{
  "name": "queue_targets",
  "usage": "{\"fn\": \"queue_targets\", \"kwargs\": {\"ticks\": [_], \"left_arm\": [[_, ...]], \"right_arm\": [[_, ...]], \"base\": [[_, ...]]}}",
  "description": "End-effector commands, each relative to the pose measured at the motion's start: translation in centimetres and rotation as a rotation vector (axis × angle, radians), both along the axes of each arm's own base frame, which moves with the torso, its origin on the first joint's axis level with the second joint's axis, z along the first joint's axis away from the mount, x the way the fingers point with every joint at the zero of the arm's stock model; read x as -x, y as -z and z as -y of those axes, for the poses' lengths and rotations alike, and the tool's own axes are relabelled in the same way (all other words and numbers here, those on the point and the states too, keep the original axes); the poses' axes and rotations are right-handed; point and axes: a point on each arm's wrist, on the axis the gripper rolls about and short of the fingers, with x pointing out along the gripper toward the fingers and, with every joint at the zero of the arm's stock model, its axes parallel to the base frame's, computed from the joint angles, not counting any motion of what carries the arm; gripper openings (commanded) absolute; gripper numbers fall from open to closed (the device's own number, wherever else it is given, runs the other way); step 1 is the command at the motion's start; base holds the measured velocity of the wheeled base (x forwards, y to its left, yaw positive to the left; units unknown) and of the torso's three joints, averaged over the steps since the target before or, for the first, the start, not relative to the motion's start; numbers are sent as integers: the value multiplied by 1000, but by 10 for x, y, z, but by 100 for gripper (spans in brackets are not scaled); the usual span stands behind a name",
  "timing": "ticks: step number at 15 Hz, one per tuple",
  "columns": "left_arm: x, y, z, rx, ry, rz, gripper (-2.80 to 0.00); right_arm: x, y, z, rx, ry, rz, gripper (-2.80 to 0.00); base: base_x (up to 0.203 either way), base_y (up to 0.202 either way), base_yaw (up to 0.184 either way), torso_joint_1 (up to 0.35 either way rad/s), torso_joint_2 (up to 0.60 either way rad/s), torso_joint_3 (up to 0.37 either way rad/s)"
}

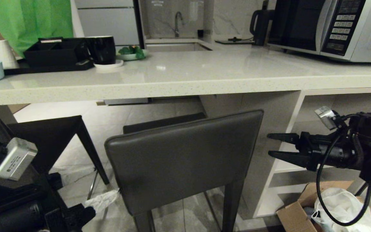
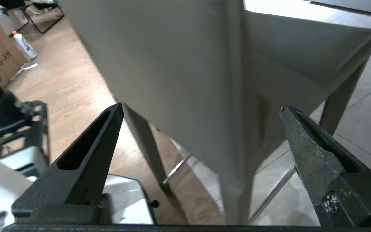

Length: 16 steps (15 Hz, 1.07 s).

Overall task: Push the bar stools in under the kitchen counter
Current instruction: Pull the gray chair out from under the dining table

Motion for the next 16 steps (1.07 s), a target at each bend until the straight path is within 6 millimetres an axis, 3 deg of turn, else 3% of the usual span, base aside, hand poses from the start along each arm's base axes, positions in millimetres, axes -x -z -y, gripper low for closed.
{"fn": "queue_targets", "kwargs": {"ticks": [1, 9, 16], "left_arm": [[-13, 11, 5, -24, 2, -71, 0], [-38, 12, 14, -15, -1, -35, 0], [-62, 19, 24, -3, 11, -16, 0]], "right_arm": [[-21, 25, -4, -5, -31, -37, 0], [-70, 21, -33, -16, -115, 43, 0], [-59, 26, -47, -24, -157, 32, 0]], "base": [[0, 0, 0, 0, 0, 0], [0, 0, 0, 0, 0, 0], [0, 0, 0, 0, 0, 0]]}}
